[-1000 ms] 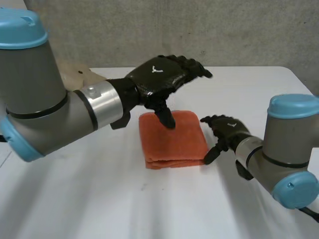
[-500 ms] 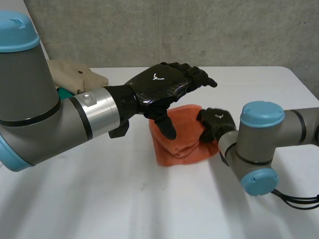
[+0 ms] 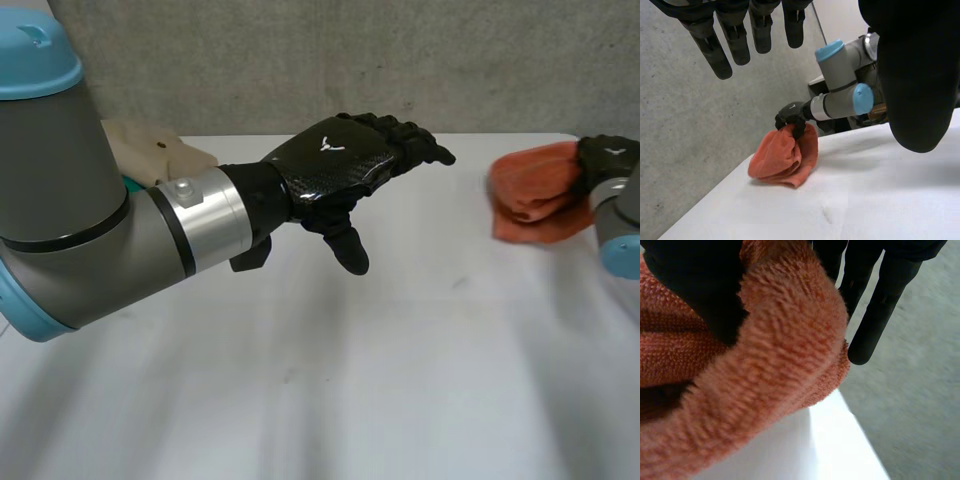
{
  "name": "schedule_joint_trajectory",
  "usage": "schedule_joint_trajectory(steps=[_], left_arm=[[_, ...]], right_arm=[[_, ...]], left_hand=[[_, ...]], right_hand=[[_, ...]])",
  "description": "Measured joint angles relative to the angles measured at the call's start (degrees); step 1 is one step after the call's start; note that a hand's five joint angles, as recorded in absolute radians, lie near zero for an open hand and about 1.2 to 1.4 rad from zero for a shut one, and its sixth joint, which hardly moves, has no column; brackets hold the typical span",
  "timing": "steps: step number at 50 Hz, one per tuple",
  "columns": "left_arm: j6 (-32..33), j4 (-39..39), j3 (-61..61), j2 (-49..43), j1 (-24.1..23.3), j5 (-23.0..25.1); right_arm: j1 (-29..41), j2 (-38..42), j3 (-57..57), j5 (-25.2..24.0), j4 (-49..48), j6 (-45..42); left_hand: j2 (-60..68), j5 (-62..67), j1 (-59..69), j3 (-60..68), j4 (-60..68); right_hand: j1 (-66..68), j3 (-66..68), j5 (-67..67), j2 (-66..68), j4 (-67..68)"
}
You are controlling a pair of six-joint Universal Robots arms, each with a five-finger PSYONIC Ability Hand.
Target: Fold the laundry.
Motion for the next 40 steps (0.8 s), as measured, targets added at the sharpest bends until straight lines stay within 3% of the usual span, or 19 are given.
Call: schedule_joint_trajectory(steps=[5,9,10,12,28,35,40], left_arm=[[-0.6,0.1,0.1,0.0,-0.3,0.0],[-0.7,0.1,0.4,0.0,-0.3,0.0],[-0.7,0.1,0.7,0.0,-0.3,0.0],[-0.7,0.0,1.1,-0.1,-0.3,-0.1],[-0.8,0.1,1.8,-0.3,-1.8,-2.7],[-0.9,1.2,2.9,-0.1,-1.2,-8.5],[-1.5,3.6,4.8,-0.1,0.8,-17.9]], right_arm=[[-4.4,9.7,-16.3,-0.9,7.1,-0.6],[-6.0,13.1,-21.3,-1.5,9.7,-1.6],[-6.4,13.4,-21.9,-1.4,9.9,-2.1],[-6.9,13.5,-22.3,-1.1,10.0,-3.2],[-9.7,7.4,-19.1,7.2,5.3,-18.0],[-6.9,-1.4,-8.5,3.0,3.4,-15.3],[-3.0,-12.5,3.8,-3.1,0.6,-10.3]], left_hand=[[0.0,0.0,0.0,0.0,0.0],[0.0,0.0,0.0,0.0,0.0],[0.0,0.0,0.0,0.0,0.0],[0.0,0.0,0.0,0.0,0.0],[0.0,0.0,0.0,0.0,0.0],[0.0,0.0,0.0,0.0,0.0],[0.0,0.0,0.0,0.0,0.0]], right_hand=[[-3.1,-3.4,-2.8,-3.3,-3.5],[-37.3,-39.6,-39.4,-40.2,-39.8],[-41.0,-47.2,-46.4,-47.5,-49.3],[-41.8,-51.6,-50.1,-50.4,-55.4],[-41.8,-51.8,-50.2,-50.4,-56.3],[-41.8,-51.8,-50.2,-50.4,-56.3],[-41.8,-51.8,-50.2,-50.4,-56.3]])
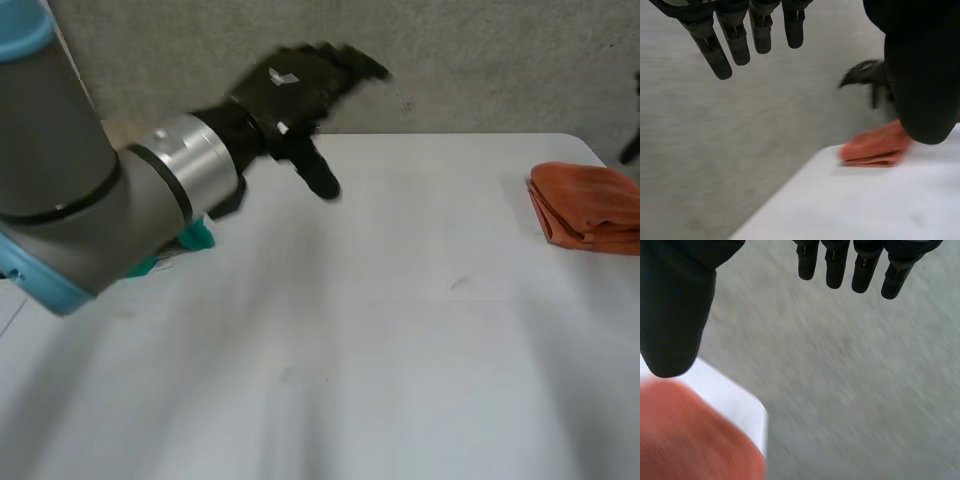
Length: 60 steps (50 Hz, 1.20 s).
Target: Fold the laundry.
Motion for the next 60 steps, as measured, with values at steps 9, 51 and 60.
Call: schedule_joint_trajectory(steps=[9,51,60], left_arm=[[0.9,3.0,4.9,-3.5,9.5,-17.2],[6.5,25.2,-2.8,-1.8,6.6,-13.4],[-2.5,25.6,-19.2,5.4,1.1,-1.9]], right_arm=[[8.1,-16.6,23.7,-9.0,-5.5,2.4],[12.5,-39.5,59.4,-10.5,-8.0,-3.2],[10.9,-40.5,59.6,-9.5,-7.9,-3.1]], left_hand=[[0.0,0.0,0.0,0.0,0.0],[56.6,54.6,54.7,55.7,56.9],[56.6,54.6,54.7,55.7,56.9]], right_hand=[[0.0,0.0,0.0,0.0,0.0],[0.0,0.0,0.0,0.0,0.0],[0.0,0.0,0.0,0.0,0.0]])
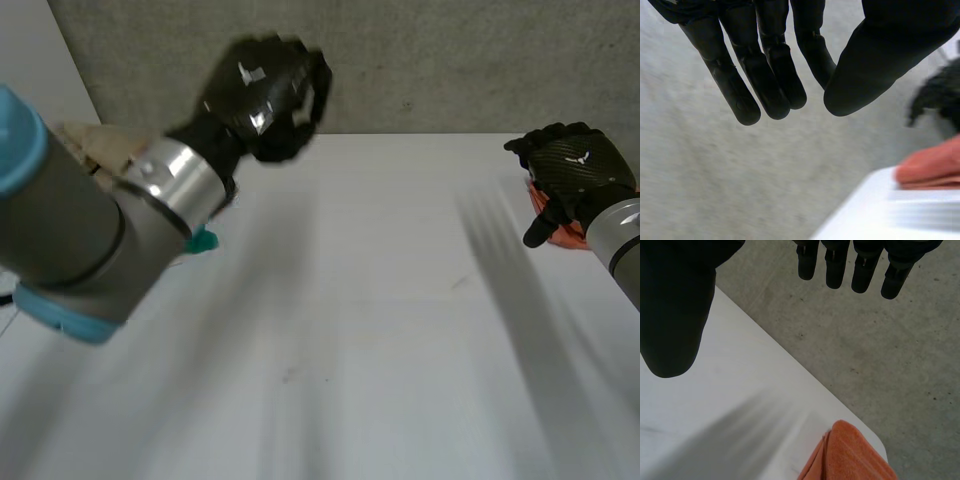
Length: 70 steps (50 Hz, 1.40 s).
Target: Fold the laundry.
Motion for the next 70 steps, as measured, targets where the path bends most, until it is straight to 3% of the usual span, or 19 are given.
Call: schedule_joint_trajectory(steps=[4,5,8,15,20,25,28,29,30,33,37,43,54,61,64,66,68,70], left_arm=[[0.5,0.6,-2.7,-0.9,0.2,0.2],[0.9,0.8,-2.6,-1.9,0.6,-0.9],[2.8,1.0,0.7,-5.5,2.3,-5.7],[15.9,-5.2,16.3,-18.9,10.0,-16.6],[31.4,-11.3,26.8,-30.1,14.4,-19.9],[41.1,-11.8,33.4,-38.1,16.4,-21.7],[43.0,-10.1,35.8,-40.9,16.9,-22.1],[43.0,-9.0,36.5,-41.6,16.9,-22.2],[42.8,-8.3,36.7,-41.9,16.9,-22.3],[40.8,-5.1,36.7,-41.7,16.2,-22.5],[35.7,-0.8,34.3,-37.5,14.3,-22.5],[24.7,4.6,27.1,-24.1,9.9,-21.7],[8.8,2.2,10.9,-6.9,-4.6,-14.6],[3.5,1.1,-1.9,-4.6,-10.8,-9.4],[3.4,0.5,-6.0,-6.6,-11.9,-8.7],[4.0,-0.3,-7.8,-7.9,-12.5,-8.6],[5.2,-1.7,-9.1,-8.7,-13.2,-8.7],[6.1,-2.7,-9.5,-8.5,-13.5,-8.8]], right_arm=[[-0.2,0.1,0.2,0.0,0.0,0.0],[-0.3,0.1,0.2,-0.1,0.1,0.0],[-0.3,0.2,0.3,-0.1,0.1,0.0],[-0.1,0.6,0.8,-0.3,0.1,0.0],[0.2,1.4,1.2,-0.2,0.0,-0.1],[0.4,2.6,1.2,-0.1,0.0,-0.4],[0.4,3.1,1.2,0.0,0.0,-0.5],[0.5,3.3,1.2,0.0,0.0,-0.5],[0.5,3.4,1.2,0.0,0.0,-0.5],[0.5,3.6,1.2,0.0,0.0,-0.6],[0.5,3.7,1.1,0.0,0.0,-0.6],[0.4,3.6,1.2,0.1,0.0,-0.6],[0.0,3.4,1.2,0.1,0.0,-0.5],[-0.4,3.1,1.0,0.2,0.0,-0.5],[-0.6,3.1,0.9,0.3,0.0,-0.5],[-0.9,3.1,0.9,0.3,0.1,-0.5],[-1.2,3.0,0.6,0.2,0.2,-0.6],[-1.3,3.0,0.4,0.2,0.3,-0.6]], left_hand=[[-15.0,-12.9,-14.2,-14.5,-14.0],[-29.5,-28.5,-31.9,-28.8,-29.7],[-45.5,-44.8,-45.0,-44.6,-45.9],[-51.4,-51.3,-49.2,-51.1,-52.1],[-54.2,-53.6,-51.9,-53.4,-54.6],[-54.1,-53.4,-51.7,-53.4,-54.6],[-32.7,-33.5,-28.1,-33.3,-34.3],[-18.6,-20.4,-13.8,-19.5,-20.4],[-11.6,-12.6,-7.5,-11.5,-12.1],[-1.2,-2.6,-3.1,-2.0,-1.5],[-0.5,-2.5,-3.1,-1.6,-0.8],[-0.5,-2.5,-3.1,-0.2,0.0],[-0.1,-2.5,-3.1,0.2,0.0],[0.0,-2.5,-3.1,0.2,0.0],[-2.6,-3.0,-3.8,-1.6,-2.2],[-22.3,-20.7,-22.8,-21.7,-21.4],[-34.8,-33.4,-35.0,-33.4,-34.5],[-39.0,-38.6,-38.6,-38.4,-39.6]], right_hand=[[0.0,0.0,0.0,0.0,0.0],[0.0,0.0,0.0,0.0,0.0],[0.0,0.0,0.0,0.0,0.0],[0.0,0.0,0.0,0.0,0.0],[0.0,0.0,0.0,0.0,0.0],[0.0,0.0,0.0,0.0,0.0],[0.0,0.0,0.0,0.0,0.0],[0.0,0.0,0.0,0.0,0.0],[0.0,0.0,0.0,0.0,0.0],[0.0,0.0,0.0,0.0,0.0],[0.0,0.0,0.0,0.0,0.0],[0.0,0.0,0.0,0.0,0.0],[0.0,0.0,0.0,0.0,0.0],[0.0,0.0,0.0,0.0,0.0],[0.0,0.0,0.0,0.0,0.0],[0.0,0.0,0.0,0.0,0.0],[0.0,0.0,0.0,0.0,0.0],[0.0,0.0,0.0,0.0,0.0]])
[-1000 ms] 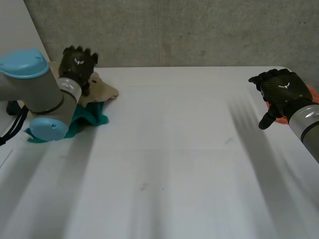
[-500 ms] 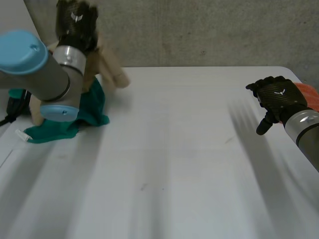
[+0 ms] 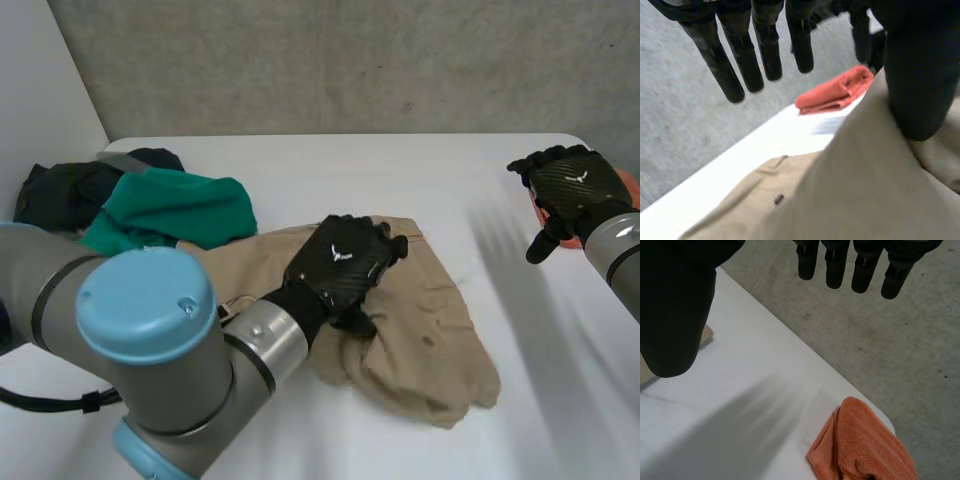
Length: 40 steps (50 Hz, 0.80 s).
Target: Fold the laundry.
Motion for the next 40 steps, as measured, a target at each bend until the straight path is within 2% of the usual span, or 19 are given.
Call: schedule_joint_trajectory(steps=[1,5,6,9,13,18,25,35,40], left_arm=[[0.6,-0.7,-0.2,0.7,-0.1,-0.2],[1.9,-1.9,-0.5,4.6,0.6,-1.0],[2.3,-2.2,-0.6,7.2,1.8,-1.8],[2.6,-2.5,-0.6,10.4,4.0,-2.9],[2.9,-2.7,-0.4,14.1,9.4,-4.3],[3.1,-3.9,0.9,14.2,16.9,-4.6],[3.9,-10.3,6.9,4.4,25.4,-4.8],[8.8,-21.7,20.6,-14.7,29.3,-6.4],[9.4,-23.4,25.0,-19.6,29.6,-6.9]], right_arm=[[-0.1,0.0,-0.2,-0.1,0.1,0.0],[-0.1,0.0,-1.2,-0.3,0.4,-0.1],[-0.1,0.0,-1.9,-0.4,0.7,-0.2],[0.2,0.0,-3.3,-0.7,1.6,-0.3],[1.7,0.8,-7.2,-1.7,4.5,-0.3],[4.9,4.7,-14.2,-3.8,9.2,-0.2],[11.9,17.8,-32.2,-5.0,18.5,-0.2],[15.7,38.4,-56.5,-4.6,23.2,0.3],[16.4,47.2,-66.0,-4.0,23.2,0.6]], left_hand=[[-4.4,-4.9,-3.4,-4.4,-4.7],[-10.4,-10.8,-8.7,-10.3,-10.6],[-13.7,-14.1,-12.1,-14.0,-13.7],[-14.4,-14.8,-12.8,-14.7,-14.4],[-14.8,-14.9,-13.0,-14.7,-14.6],[-14.8,-14.9,-13.0,-14.7,-14.6],[-14.8,-14.7,-12.9,-14.7,-14.6],[-9.7,-8.5,-7.5,-9.9,-9.1],[-4.8,-3.9,-2.7,-4.9,-4.5]], right_hand=[[0.0,0.0,0.0,0.0,0.0],[0.0,0.0,0.0,0.0,0.0],[0.0,0.0,0.0,0.0,0.0],[0.0,0.0,0.0,0.0,0.0],[0.0,0.0,0.0,0.0,0.0],[0.0,0.0,0.0,0.0,0.0],[0.0,0.0,0.0,0.0,0.0],[0.2,0.2,0.1,0.2,0.2],[0.3,2.5,2.2,1.8,2.1]])
